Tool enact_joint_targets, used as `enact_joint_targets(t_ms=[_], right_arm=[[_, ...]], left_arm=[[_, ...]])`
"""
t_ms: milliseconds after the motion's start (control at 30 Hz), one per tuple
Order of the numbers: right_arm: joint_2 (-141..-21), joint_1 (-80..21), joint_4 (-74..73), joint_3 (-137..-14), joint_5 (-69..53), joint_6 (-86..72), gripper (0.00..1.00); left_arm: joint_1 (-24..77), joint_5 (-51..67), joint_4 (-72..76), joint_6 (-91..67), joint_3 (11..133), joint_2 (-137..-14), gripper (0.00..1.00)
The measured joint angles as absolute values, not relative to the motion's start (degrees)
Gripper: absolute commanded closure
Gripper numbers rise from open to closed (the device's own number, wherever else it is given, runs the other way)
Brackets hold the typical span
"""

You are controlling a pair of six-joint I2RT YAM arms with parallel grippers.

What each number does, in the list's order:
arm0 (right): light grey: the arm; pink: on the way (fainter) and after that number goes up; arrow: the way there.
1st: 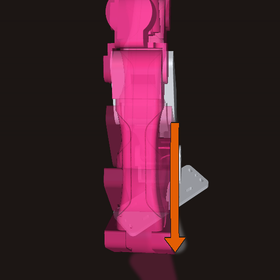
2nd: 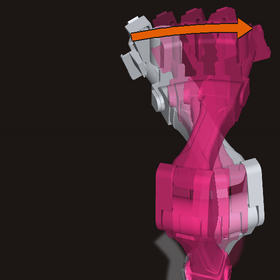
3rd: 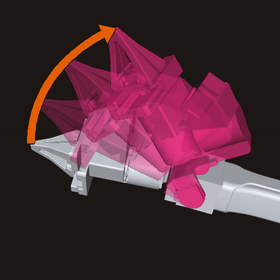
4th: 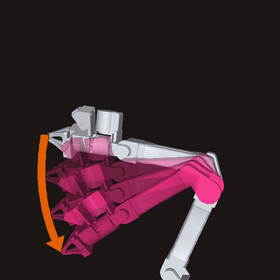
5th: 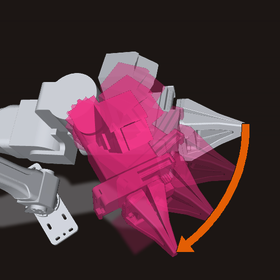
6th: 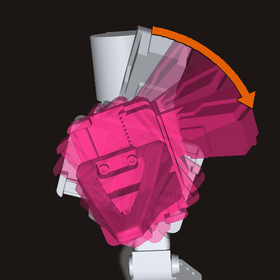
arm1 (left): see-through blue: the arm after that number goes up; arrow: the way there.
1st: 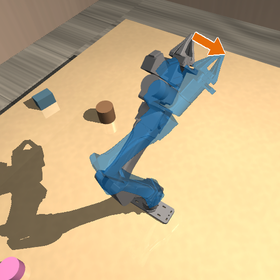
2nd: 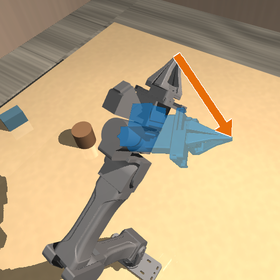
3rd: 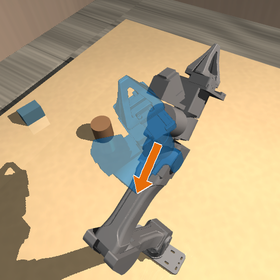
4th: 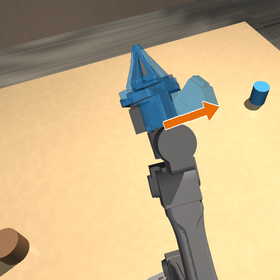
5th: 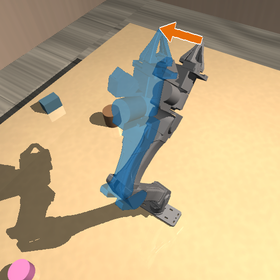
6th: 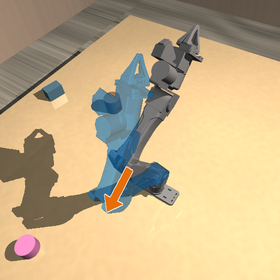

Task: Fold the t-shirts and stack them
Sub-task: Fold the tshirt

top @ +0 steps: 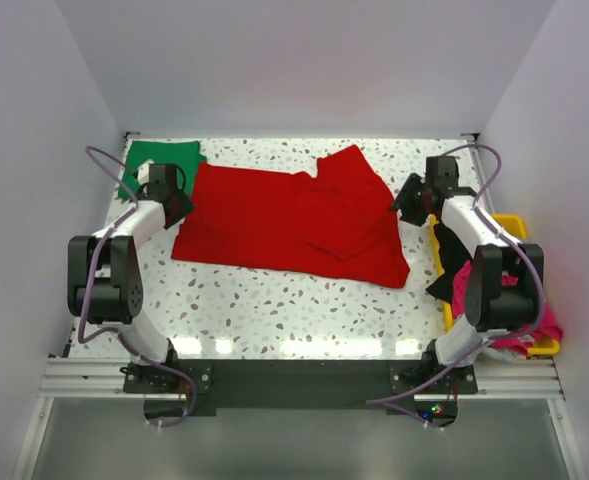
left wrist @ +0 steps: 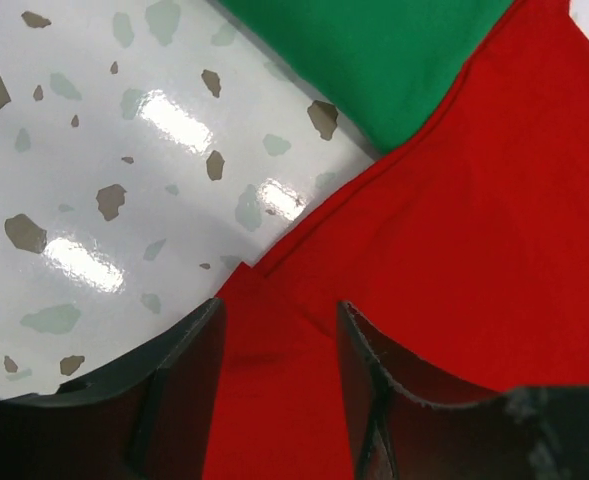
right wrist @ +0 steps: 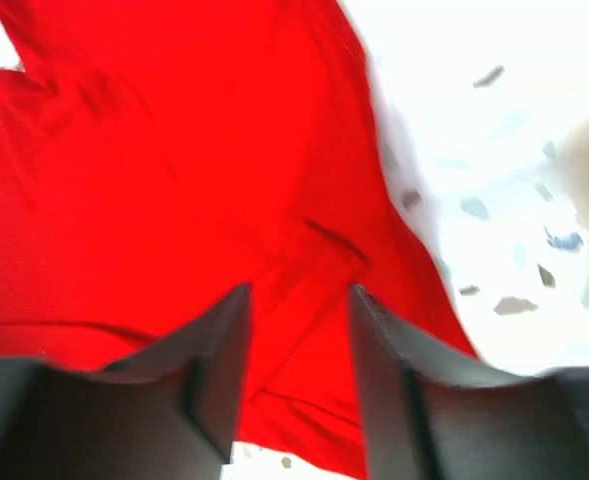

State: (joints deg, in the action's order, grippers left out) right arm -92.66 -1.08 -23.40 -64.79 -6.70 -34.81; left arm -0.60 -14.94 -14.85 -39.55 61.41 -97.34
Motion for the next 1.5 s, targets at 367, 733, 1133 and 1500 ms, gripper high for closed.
enact_joint_targets(t_ms=[367,733,1133,1500], right_arm=[[-89.1,-9.2,-18.1,-58.3,-8.5,-34.2,0.45],[-87.3,-16.9,-7.6,-44.1,-8.7,-39.7,0.45],[-88.6,-17.0,0.4,-41.8,-9.2,-43.4,0.46],[-91.3,-18.7,1.8,-42.6,-10.0,-45.1,0.47]], left_arm=[[0.2,-10.0,-11.9,-40.2,52.6,-83.6,0.44],[6.1,-4.7,-9.4,-41.6,42.9,-78.6,0.43],[6.2,-2.9,-6.7,-41.5,41.0,-75.8,0.42],[6.2,-2.7,-6.6,-41.4,40.4,-75.8,0.42]])
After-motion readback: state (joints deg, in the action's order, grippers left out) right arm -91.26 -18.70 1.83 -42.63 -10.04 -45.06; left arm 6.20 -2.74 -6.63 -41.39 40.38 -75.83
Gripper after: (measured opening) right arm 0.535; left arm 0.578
